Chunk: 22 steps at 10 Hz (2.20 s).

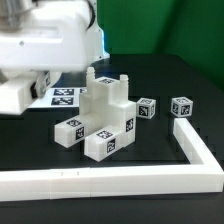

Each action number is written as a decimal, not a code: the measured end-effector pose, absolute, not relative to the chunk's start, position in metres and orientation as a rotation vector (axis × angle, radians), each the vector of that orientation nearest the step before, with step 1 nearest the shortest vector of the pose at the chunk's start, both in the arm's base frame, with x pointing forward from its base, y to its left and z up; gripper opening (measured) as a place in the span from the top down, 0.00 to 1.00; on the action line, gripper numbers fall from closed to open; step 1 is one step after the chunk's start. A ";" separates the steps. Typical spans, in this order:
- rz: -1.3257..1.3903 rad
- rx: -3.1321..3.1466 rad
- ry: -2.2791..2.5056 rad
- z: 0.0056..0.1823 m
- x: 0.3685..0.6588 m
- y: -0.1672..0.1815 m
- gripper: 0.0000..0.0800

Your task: Assemble chair

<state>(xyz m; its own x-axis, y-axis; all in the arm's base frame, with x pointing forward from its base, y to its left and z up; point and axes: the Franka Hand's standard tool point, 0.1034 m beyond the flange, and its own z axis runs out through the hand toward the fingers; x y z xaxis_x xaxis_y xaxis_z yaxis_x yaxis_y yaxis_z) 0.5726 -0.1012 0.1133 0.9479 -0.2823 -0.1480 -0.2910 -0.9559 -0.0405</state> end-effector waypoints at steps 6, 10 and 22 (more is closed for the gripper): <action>0.203 -2.995 0.661 0.120 0.575 -0.094 0.64; 0.204 -2.901 0.938 0.133 0.569 -0.088 0.64; 0.246 -2.826 1.180 0.141 0.559 -0.003 0.64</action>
Offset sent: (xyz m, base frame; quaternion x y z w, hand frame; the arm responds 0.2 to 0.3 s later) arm 0.0000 0.0000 0.0000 0.0000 0.0000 0.0000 1.0000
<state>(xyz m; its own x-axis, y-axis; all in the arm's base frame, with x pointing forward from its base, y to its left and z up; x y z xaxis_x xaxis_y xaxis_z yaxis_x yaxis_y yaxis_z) 0.5587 -0.0034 0.1409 0.6923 -0.7004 -0.1738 -0.7115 -0.7027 -0.0023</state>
